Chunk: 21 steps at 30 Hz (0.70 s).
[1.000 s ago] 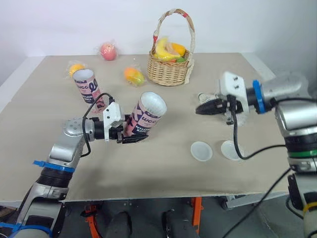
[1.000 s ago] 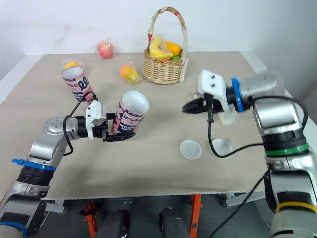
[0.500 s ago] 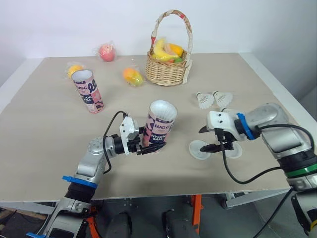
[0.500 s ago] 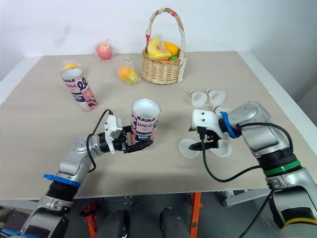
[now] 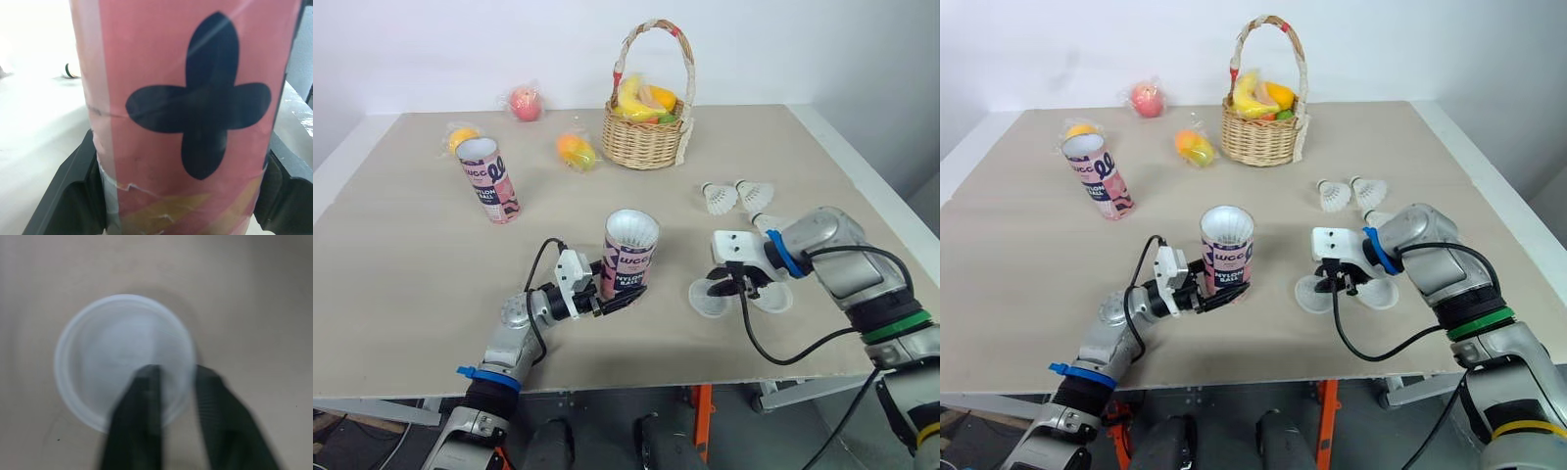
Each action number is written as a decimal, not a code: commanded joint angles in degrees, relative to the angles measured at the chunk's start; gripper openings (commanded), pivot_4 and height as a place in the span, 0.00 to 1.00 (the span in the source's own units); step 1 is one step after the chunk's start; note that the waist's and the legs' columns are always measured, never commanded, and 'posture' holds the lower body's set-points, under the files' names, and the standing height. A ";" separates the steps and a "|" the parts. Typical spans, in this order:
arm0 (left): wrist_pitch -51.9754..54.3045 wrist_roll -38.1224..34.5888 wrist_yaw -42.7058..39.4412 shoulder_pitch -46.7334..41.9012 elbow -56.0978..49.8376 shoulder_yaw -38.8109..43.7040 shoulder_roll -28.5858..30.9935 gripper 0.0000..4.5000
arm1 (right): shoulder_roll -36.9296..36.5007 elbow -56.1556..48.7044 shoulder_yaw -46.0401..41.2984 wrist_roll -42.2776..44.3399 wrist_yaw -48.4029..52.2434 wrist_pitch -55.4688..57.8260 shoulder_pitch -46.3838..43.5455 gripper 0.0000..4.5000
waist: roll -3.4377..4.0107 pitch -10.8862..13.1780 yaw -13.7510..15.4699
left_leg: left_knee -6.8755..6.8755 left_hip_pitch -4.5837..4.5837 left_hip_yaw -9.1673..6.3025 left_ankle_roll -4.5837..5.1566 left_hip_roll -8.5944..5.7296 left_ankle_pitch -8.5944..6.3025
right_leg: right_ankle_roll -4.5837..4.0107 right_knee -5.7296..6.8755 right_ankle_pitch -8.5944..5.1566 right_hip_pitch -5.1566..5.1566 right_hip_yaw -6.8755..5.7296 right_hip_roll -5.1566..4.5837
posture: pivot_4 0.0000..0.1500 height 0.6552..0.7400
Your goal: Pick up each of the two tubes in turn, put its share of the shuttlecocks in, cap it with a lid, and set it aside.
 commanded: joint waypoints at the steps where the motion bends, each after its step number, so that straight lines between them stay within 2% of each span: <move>1: 0.68 1.44 -1.79 0.23 0.65 -1.49 1.63 0.73 | -0.31 -0.22 -0.28 -0.36 1.25 -1.25 -0.98 0.01 | 0.00 -0.01 0.01 | 0.00 0.00 0.00 0.00 0.00 0.00 | 0.00 0.00 0.00 0.01 -0.01 0.00 | 1.00 1.00; 10: -1.58 -0.34 -1.94 -0.53 3.38 1.32 3.21 0.73 | -0.67 -3.31 -4.77 4.58 3.67 2.85 -5.31 0.01 | 0.02 -0.02 -0.11 | 0.00 0.07 0.00 0.00 0.00 0.00 | -0.03 0.00 0.03 0.02 0.03 0.02 | 1.00 1.00; 15: -4.18 -0.50 -2.20 1.03 5.26 1.81 3.05 0.73 | -0.83 -2.47 -8.44 9.74 6.02 6.15 -14.23 0.01 | 0.02 -0.02 -0.25 | -0.03 0.22 0.01 0.00 -0.01 0.00 | -0.06 0.01 0.07 0.05 0.12 0.04 | 1.00 1.00; 21: -6.10 0.10 -2.48 1.25 7.65 1.30 2.38 0.73 | 4.98 -1.29 -7.01 10.38 3.64 10.90 -24.80 0.01 | 0.13 -0.11 -0.36 | -0.16 0.49 0.06 -0.02 0.00 -0.01 | -0.31 0.01 -0.06 0.21 0.16 0.04 | 1.00 1.00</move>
